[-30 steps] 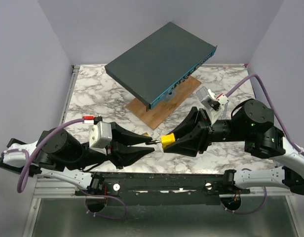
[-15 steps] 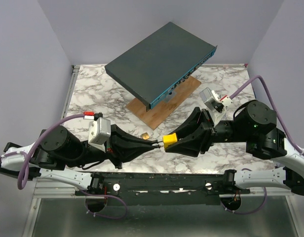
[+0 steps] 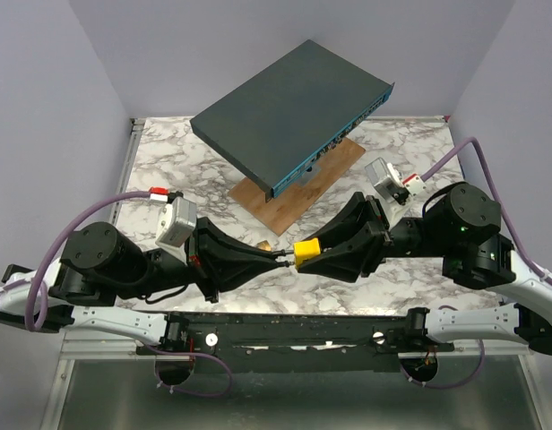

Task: Lock with the key
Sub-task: Lock the lock.

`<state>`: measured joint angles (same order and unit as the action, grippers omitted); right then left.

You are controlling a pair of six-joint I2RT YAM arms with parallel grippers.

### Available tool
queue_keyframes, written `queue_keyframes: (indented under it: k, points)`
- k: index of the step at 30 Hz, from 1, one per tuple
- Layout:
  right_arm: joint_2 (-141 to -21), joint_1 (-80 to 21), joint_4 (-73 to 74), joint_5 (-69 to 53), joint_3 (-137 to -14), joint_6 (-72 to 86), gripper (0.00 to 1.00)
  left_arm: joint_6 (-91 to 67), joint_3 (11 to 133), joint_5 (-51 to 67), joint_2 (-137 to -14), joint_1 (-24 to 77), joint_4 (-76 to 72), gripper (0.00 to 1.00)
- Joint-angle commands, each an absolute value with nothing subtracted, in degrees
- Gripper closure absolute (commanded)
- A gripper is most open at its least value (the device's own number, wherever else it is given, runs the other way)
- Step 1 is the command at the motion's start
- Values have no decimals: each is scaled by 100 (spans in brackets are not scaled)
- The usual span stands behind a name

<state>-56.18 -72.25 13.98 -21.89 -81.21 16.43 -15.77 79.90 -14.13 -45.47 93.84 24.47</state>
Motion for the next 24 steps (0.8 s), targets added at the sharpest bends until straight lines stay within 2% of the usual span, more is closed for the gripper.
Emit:
queue_keyframes:
  k: [1,15,24]
  points:
    - [-5697,-7248,878,-2752,-8023,1685,99,-2012,8177,-1494,-4754,9198,2332,100]
    - [-5955,-7249,429,-3392,-8042,2240,99,-2180,8362,-1868,-5132,9169,2463,100]
    - [-6324,-7250,639,-3103,-8155,2297,99,-2159,8145,-2529,-5227,9159,2386,100]
